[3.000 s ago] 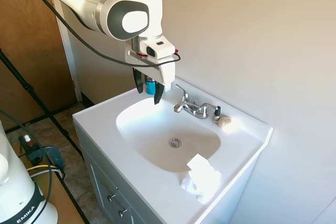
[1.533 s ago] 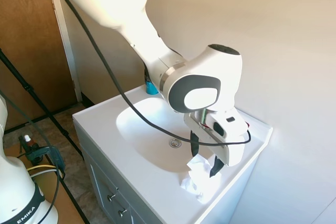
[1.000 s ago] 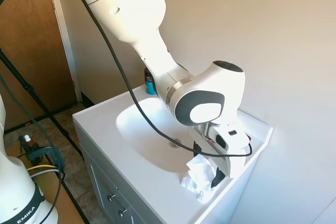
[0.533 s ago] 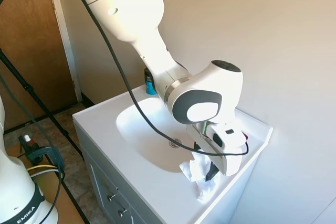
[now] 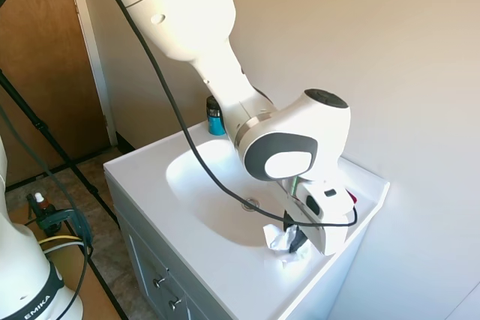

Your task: Throw the tissue in the trash bin

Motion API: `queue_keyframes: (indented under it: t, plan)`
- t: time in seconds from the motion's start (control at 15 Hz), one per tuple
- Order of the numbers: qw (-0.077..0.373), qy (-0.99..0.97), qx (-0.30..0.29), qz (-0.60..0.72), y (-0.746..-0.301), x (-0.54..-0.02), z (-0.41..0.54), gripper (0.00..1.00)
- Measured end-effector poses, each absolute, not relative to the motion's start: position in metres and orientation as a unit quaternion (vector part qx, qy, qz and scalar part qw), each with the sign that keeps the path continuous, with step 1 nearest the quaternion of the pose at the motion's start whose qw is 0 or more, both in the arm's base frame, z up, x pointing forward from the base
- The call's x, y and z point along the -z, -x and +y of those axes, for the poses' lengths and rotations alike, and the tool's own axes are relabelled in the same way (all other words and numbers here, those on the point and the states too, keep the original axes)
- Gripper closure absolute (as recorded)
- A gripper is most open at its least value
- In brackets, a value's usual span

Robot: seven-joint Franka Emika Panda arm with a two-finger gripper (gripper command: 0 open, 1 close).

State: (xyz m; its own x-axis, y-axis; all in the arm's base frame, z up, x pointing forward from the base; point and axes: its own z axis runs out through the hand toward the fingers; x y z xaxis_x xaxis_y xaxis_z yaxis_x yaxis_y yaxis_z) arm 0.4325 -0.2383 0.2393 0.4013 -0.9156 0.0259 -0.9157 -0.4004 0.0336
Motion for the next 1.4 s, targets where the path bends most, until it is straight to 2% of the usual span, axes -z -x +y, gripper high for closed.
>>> queue_keyframes:
  t: [0.27,0.6,1.0,1.4]
  plan:
    - [0.01,-0.84,-0.028,-0.542,-0.436,-0.272,-0.233,1.0]
    - [-0.01,-0.851,-0.07,-0.52,-0.429,-0.355,-0.19,1.0]
    - [-0.027,-0.87,-0.129,-0.474,-0.439,-0.433,-0.01,1.0]
    - [-0.016,-0.885,-0.173,-0.432,-0.415,-0.432,0.183,1.0]
